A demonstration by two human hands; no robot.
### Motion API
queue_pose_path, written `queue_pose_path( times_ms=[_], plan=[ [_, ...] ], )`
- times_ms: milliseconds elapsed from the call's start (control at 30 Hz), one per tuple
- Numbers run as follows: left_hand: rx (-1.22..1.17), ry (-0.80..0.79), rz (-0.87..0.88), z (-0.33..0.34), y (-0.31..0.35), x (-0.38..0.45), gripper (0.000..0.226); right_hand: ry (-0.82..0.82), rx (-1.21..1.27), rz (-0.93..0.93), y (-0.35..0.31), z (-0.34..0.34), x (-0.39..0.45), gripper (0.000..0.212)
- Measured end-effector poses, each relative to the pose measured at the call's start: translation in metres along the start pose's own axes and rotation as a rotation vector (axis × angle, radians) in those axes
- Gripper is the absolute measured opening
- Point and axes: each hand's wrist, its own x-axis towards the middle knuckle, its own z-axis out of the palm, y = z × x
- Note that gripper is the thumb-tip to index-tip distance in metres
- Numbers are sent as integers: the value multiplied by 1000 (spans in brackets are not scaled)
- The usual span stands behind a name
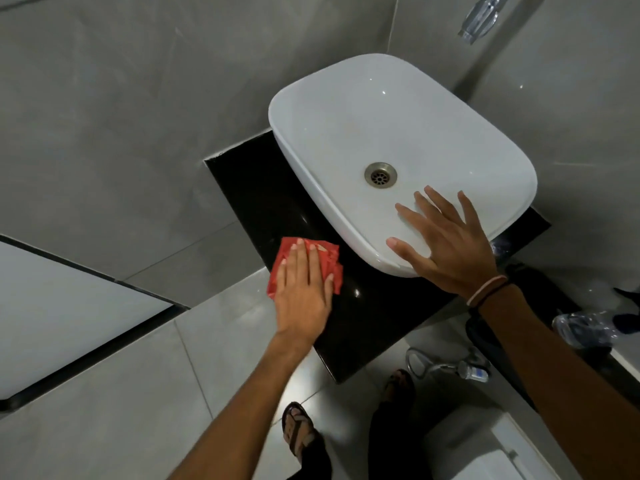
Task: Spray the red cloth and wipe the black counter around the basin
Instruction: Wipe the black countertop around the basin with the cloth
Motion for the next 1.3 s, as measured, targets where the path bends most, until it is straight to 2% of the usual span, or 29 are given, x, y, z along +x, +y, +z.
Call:
queue_pose_path(
  times_ms=[200,333,533,700,800,933,1033,1200,1300],
  plan=[
    [63,22,-51,-34,-97,93,63,-24,27,23,-21,2,4,76],
    [138,-48,-44,-59,-150,166,63,-64,88,67,-22,-1,8,75],
    [138,-79,112,-68,-163,240,62,-98,106,83,-22,-5,12,72],
    [95,-1,206,-69,-175,256,59,-101,122,69,-22,-6,11,71],
    [30,83,100,-61,-165,247,57,-105,141,71,-22,-8,11,73],
    [-82,182,-249,-52,-140,231,58,-125,118,77,-24,-10,10,75],
    [-187,175,-461,-54,-130,231,60,-128,99,79,-25,-10,10,76],
    [-319,189,-628,-57,-129,242,64,-130,86,86,-25,-6,10,75],
    [-366,213,-659,-60,-135,249,66,-120,81,87,-24,-5,12,76]
  ],
)
